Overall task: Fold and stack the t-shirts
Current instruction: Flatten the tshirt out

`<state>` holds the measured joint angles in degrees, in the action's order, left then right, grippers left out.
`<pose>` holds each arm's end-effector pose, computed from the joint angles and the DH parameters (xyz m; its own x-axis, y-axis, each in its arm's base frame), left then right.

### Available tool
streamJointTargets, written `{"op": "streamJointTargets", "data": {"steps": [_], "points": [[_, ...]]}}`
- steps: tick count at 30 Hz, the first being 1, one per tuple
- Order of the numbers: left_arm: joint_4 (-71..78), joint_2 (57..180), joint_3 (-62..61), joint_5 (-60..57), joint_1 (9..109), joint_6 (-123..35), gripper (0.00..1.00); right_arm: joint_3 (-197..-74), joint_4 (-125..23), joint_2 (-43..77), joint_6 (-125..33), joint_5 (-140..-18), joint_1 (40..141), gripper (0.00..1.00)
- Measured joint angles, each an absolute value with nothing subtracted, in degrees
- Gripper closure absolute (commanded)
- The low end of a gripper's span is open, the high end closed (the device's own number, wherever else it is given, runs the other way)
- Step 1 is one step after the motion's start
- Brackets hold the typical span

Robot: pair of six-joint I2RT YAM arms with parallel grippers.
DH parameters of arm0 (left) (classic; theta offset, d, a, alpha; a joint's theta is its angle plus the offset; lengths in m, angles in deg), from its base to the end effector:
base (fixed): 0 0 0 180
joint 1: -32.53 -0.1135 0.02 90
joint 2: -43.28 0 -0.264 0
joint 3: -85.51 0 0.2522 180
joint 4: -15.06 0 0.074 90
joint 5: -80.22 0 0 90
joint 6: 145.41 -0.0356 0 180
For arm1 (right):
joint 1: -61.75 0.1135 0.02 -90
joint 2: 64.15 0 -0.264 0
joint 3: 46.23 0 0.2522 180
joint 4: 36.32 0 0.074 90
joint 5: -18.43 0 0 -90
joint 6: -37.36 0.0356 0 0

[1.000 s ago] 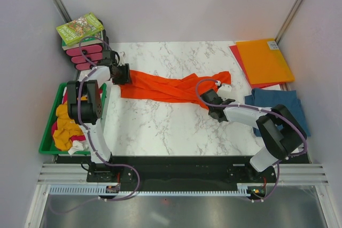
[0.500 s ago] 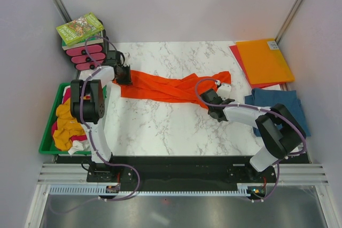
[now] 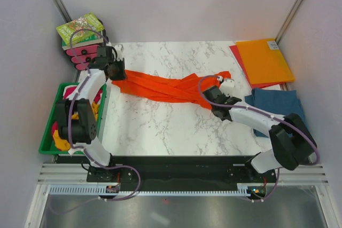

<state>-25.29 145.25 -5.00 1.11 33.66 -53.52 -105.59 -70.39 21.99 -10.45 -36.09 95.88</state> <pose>0.3891 -0.0144 0.2360 -0.7899 -0.0168 -0.6130 0.1102 0.9795 -0.1688 0.2413 0.1386 0.1733 -0.6853 0.1962 -0.7013 0.3204 0.9460 -0.0484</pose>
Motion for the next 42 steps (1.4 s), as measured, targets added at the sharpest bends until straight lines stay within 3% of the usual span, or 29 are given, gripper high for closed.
{"op": "streamJointTargets", "data": {"steps": [13,17,25,33,39,42], "points": [[-38.6,108.49,-13.87,2.25,32.87,-57.1,0.98,-130.79,-83.09,-2.83,-24.92,-26.23,96.03,1.0],[-46.34,104.25,-18.33,1.62,31.73,-57.76,0.98,-140.21,-89.61,-5.5,-30.19,-23.65,96.03,1.0],[-53.53,103.05,-40.54,-0.55,31.32,-57.91,0.98,-174.16,-96.36,-2.51,-37.99,-22.27,96.16,1.0],[-54.53,91.86,-42.94,0.13,31.54,-58.0,0.98,-178.2,-100.77,-7.01,-39.59,-26.78,96.43,1.0],[-53.61,89.3,-51.29,-2.58,35.69,-58.87,0.98,-186.0,-102.7,-4.56,-40.55,-29.31,96.56,1.0],[-51.91,88.8,-49.94,-3.63,36.72,-59.64,0.98,-186.13,-102.04,-4.3,-40.53,-29.07,97.52,1.0]]}}
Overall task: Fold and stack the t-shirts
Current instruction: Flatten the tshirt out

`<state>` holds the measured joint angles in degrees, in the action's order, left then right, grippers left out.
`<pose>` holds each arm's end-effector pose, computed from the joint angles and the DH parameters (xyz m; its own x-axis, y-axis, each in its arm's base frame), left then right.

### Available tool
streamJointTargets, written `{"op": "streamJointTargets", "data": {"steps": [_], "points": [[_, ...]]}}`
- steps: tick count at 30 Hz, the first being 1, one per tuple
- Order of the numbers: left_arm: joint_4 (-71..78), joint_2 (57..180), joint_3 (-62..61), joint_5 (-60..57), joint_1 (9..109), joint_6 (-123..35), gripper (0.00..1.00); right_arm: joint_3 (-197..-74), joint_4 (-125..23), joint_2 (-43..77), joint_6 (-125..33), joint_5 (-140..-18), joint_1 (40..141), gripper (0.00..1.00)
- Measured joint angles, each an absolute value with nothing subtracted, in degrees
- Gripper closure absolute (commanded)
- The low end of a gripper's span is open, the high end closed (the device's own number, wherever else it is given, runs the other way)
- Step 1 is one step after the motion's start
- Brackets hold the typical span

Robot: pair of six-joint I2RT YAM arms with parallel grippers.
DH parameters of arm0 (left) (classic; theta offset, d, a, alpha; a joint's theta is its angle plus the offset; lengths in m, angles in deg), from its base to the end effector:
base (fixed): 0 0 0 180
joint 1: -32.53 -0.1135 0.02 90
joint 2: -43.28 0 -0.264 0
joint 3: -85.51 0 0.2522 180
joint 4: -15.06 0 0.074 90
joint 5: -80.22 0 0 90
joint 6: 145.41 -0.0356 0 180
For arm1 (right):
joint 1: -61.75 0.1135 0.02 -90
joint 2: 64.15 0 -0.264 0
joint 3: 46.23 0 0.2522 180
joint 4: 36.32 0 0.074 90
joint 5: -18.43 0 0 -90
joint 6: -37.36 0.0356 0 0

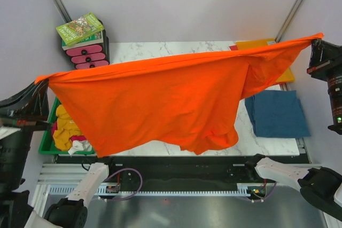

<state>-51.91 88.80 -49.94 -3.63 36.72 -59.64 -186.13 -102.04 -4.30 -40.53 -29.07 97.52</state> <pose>-0.0640 0.0009 0.5967 0.4006 0.0442 -0.9152 0.1419 0.9838 0.1096 0.0369 -0.0031 0.6150 0.2174 0.3472 -0.9122 0.0558 0.9286 0.3668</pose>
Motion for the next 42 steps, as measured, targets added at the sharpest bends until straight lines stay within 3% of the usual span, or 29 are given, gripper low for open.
{"op": "streamJointTargets", "data": {"steps": [7,10,15,19,27,33,42], "points": [[-46.47,94.24,-31.4,-5.88,36.85,-61.54,0.98,-172.69,-93.23,1.06,-41.86,-21.88,97.36,1.0],[-42.86,102.46,-25.9,-6.97,36.85,-62.19,0.98,-171.58,-90.46,9.89,-41.44,-23.52,91.29,1.0],[-40.11,119.55,-30.46,-6.73,35.38,-62.28,0.98,-176.71,-89.71,24.64,-40.92,-26.38,85.34,1.0],[-40.72,123.9,-39.8,-6.1,34.12,-62.0,0.98,-180.58,-89.32,27.22,-40.94,-29.2,86.28,1.0],[-41.07,101.58,-37.76,-3.02,33.9,-59.81,0.98,-172.17,-89.17,7.26,-40.92,-31.39,90.13,1.0],[-44.41,83.86,-36.06,-0.61,33.9,-59.31,0.98,-175.58,-92.69,-5.13,-40.85,-33.07,90.22,1.0],[-51.1,81.43,-42.29,-0.61,35.69,-59.35,0.98,-183.62,-97.19,-7.34,-39.63,-36.68,90.46,1.0]]}}
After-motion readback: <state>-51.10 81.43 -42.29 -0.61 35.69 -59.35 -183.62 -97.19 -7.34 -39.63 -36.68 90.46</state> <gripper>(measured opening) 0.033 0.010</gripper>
